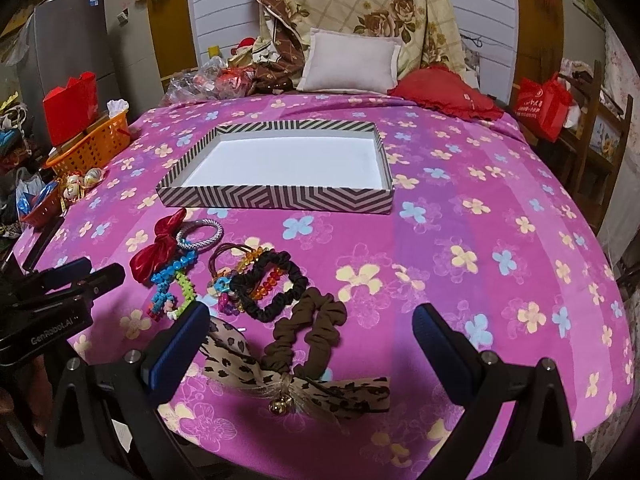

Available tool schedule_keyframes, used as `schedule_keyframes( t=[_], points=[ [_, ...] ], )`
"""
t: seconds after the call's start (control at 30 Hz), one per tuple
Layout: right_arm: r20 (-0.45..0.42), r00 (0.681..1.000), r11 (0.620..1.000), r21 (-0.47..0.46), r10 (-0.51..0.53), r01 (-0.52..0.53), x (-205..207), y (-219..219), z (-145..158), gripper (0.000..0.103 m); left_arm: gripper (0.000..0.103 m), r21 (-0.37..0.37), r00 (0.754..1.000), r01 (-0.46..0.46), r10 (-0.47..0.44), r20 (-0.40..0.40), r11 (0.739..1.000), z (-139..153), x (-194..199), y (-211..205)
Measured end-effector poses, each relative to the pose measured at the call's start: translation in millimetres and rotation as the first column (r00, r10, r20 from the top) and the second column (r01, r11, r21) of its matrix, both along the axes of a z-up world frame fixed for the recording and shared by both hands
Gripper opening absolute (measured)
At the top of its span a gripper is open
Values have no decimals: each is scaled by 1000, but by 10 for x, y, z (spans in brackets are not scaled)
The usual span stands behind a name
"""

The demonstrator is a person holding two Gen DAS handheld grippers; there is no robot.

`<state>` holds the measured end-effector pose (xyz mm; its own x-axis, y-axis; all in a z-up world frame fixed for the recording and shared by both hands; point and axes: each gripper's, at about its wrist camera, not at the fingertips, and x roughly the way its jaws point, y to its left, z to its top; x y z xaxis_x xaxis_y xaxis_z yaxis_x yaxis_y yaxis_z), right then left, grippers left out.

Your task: Organize jewelry

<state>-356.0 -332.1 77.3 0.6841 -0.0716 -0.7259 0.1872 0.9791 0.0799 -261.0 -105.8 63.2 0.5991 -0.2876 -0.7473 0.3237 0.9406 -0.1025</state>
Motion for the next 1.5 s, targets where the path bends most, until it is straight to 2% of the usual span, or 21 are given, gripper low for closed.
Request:
schedule_keyframes(
  t=[0.2, 0.37, 0.5, 0.8, 1.1, 1.37, 1.5],
  points=[
    [-4, 1000, 1000, -28, -1, 1, -6, -18, 13, 103, 30, -19, 1000, -5, 5, -22, 1000, -14, 84, 108],
    [-11, 1000, 1000, -23, 14, -15, -5, -37, 14, 103, 30, -46, 997, -6, 2, -81, 999, -54, 225, 171],
    [-18, 999, 999, -17, 34, -34, -9, -35, -3, 103, 30, -33, 997, -22, 19, -81, 999, -63, 297, 194],
    [-63, 980, 982, 25, 189, -188, -124, 110, -115, 96, 30, -55, 993, -33, 26, -114, 998, -88, 466, 214],
    [-113, 975, 981, 55, 189, -184, -69, 80, -317, 93, 30, -39, 991, -8, 3, -136, 999, -155, 568, 106],
    [-146, 963, 974, 50, 224, -219, 19, 138, -456, 93, 30, -53, 982, 3, -13, -189, 999, -277, 723, 64],
    [-153, 962, 974, 38, 225, -222, 50, 147, -488, 93, 30, -35, 982, 25, -31, -187, 999, -300, 757, -23]
  ],
)
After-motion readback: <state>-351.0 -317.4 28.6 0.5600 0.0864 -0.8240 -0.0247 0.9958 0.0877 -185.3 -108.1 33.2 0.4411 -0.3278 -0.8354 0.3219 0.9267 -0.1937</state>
